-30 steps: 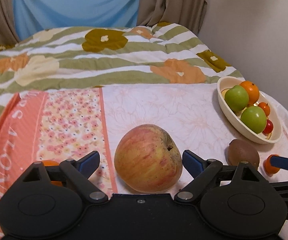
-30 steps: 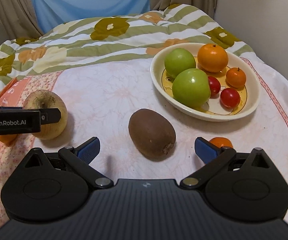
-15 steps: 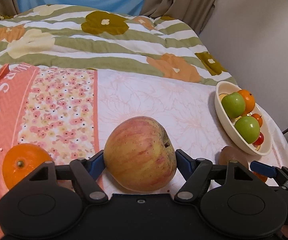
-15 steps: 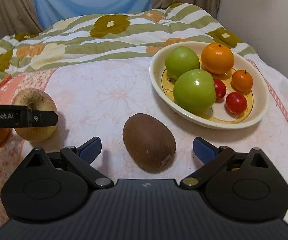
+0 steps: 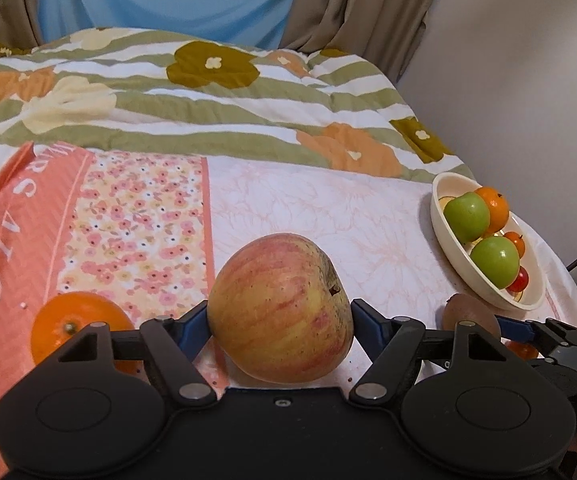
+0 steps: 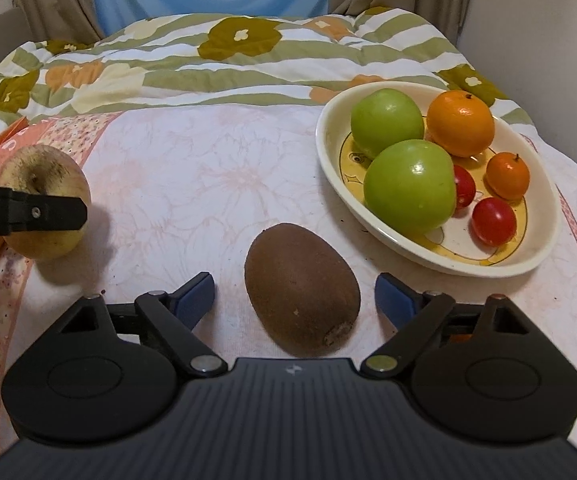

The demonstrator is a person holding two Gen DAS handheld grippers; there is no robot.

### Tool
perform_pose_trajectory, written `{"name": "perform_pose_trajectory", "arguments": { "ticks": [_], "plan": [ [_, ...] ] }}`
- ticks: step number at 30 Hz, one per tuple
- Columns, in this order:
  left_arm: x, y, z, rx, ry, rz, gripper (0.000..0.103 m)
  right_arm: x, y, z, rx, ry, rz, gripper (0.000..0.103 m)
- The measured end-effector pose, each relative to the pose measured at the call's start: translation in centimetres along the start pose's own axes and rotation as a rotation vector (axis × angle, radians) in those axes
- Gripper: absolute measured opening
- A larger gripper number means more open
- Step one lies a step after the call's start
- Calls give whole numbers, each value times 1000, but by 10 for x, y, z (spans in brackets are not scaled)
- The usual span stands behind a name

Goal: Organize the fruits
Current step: 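Grasp red apple with left gripper while right closes on brown kiwi, then carry red apple into bowl and open left gripper while right carries kiwi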

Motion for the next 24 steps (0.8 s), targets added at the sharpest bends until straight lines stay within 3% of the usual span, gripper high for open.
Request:
{"name": "perform_pose_trajectory", "arguments": {
  "ticks": [10,15,24],
  "plan": [
    [9,-5,5,-3,12,22,77,0,-3,4,-21,-26,1,89],
    [14,-8,12,0,15,31,77,6,-4,7,-15,-35,4,70],
    [24,-17,32,-5,9,64,77,18,-8,15,-48,-94,18,69]
  ]
}}
Point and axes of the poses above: each gripper's, at about its wrist camera, not at the fingertips, and x roughly against the way its jaws point, z to its right, y to its underside, the point moved 8 cm from there along -x, roughly the way its jaws point, and after that the axes turned 8 degrees about z, right-handed, at the moved point
